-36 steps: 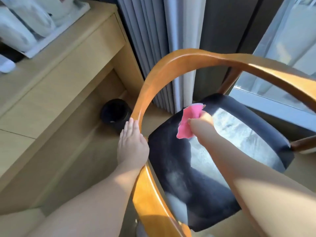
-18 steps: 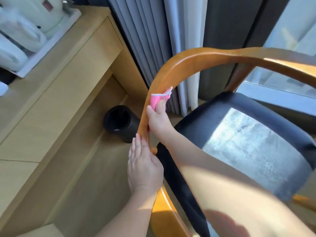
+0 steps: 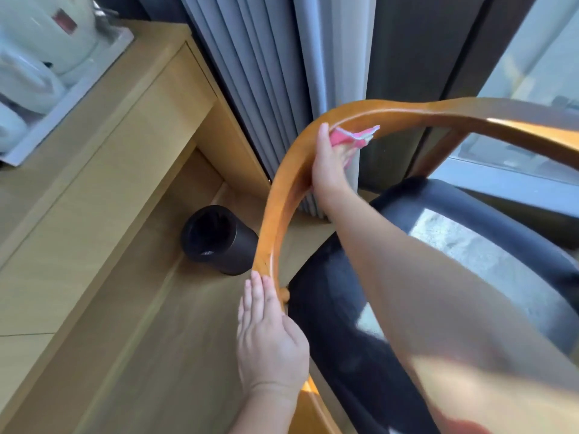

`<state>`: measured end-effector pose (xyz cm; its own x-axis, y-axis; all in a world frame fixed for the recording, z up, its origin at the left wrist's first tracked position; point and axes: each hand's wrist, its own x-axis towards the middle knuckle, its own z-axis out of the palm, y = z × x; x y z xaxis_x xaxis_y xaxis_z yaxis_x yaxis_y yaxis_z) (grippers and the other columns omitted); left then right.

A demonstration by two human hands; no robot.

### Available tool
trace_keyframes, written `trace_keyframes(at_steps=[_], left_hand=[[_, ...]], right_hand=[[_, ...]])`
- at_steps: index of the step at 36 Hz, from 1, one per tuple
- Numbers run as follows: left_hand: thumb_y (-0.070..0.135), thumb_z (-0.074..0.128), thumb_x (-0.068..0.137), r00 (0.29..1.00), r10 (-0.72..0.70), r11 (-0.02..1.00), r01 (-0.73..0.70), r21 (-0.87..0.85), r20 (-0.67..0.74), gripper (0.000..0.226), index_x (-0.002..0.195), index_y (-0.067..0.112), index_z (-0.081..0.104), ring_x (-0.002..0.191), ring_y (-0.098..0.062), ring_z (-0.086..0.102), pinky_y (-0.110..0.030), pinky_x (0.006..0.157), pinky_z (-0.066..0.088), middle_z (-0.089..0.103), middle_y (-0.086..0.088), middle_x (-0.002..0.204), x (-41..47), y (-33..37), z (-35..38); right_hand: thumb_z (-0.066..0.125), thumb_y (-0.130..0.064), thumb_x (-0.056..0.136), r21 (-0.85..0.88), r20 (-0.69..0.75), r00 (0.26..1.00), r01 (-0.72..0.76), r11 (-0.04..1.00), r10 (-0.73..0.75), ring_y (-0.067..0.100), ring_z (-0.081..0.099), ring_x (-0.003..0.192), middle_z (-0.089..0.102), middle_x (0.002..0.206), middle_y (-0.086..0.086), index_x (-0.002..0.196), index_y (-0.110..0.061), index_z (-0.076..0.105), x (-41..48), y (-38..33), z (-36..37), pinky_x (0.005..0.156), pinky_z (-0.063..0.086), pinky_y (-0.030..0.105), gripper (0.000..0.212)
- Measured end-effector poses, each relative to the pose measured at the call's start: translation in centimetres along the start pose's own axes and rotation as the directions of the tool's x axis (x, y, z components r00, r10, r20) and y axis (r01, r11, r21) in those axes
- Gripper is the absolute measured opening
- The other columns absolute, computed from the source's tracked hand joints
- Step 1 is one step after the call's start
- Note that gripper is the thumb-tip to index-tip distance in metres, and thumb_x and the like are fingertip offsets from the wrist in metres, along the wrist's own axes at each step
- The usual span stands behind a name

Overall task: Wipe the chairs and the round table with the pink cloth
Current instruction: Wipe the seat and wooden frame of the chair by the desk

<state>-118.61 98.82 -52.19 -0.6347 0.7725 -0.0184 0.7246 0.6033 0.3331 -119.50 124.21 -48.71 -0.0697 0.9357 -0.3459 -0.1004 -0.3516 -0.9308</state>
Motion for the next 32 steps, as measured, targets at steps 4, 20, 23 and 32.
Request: trace_keyframes(at_steps=[4, 20, 23, 32], left_hand=[[0.030, 0.009, 0.082, 1.000, -0.004, 1.000, 0.004, -0.004, 0.007, 0.068, 0.147, 0.015, 0.022, 0.139, 0.002, -0.004, -0.020, 0.114, -0.003, 0.007, 0.013, 0.151, 0.0, 0.1, 0.0], [0.033, 0.016, 0.090, 0.999, -0.021, 0.997, 0.018, 0.071, 0.048, 0.059, 0.149, 0.025, 0.015, 0.134, 0.003, -0.015, -0.025, 0.112, 0.000, -0.005, 0.017, 0.148, 0.0, -0.3, 0.1], [0.032, 0.011, 0.089, 0.999, -0.015, 0.998, 0.013, 0.055, 0.034, 0.061, 0.149, 0.024, 0.017, 0.136, 0.003, -0.011, -0.025, 0.112, 0.001, -0.002, 0.017, 0.149, 0.0, -0.3, 0.1], [0.034, 0.008, 0.087, 1.000, -0.008, 1.000, 0.008, 0.006, 0.019, 0.064, 0.149, 0.024, 0.018, 0.139, 0.002, -0.006, -0.021, 0.112, -0.002, 0.000, 0.017, 0.150, -0.1, -0.3, 0.2]], right_hand=[[0.042, -0.055, 0.097, -0.007, -0.120, 0.991, -0.060, 0.998, 0.059, 0.023, -0.013, 0.149, -0.023, 0.160, 0.012, 0.146, -0.006, -0.027, 3.4, -2.0, -1.5, 0.119, 0.010, 0.054, 0.099], [0.033, -0.064, 0.096, 0.032, 0.037, 0.994, -0.107, 0.994, 0.106, 0.017, 0.029, 0.135, 0.039, 0.124, -0.003, 0.148, -0.021, -0.029, 2.6, -1.0, -2.5, 0.110, 0.037, 0.047, 0.092], [0.037, -0.065, 0.092, 0.055, 0.104, 0.990, -0.103, 0.993, 0.097, 0.021, 0.028, 0.139, 0.010, 0.163, 0.002, 0.150, -0.028, -0.025, 0.0, 0.4, -1.2, 0.111, 0.031, 0.060, 0.092], [0.023, -0.053, 0.102, -0.024, 0.352, 0.935, -0.029, 0.999, 0.036, 0.027, 0.029, 0.141, 0.015, 0.161, 0.000, 0.154, -0.033, -0.009, -5.4, 4.2, -0.7, 0.109, 0.038, 0.054, 0.064]])
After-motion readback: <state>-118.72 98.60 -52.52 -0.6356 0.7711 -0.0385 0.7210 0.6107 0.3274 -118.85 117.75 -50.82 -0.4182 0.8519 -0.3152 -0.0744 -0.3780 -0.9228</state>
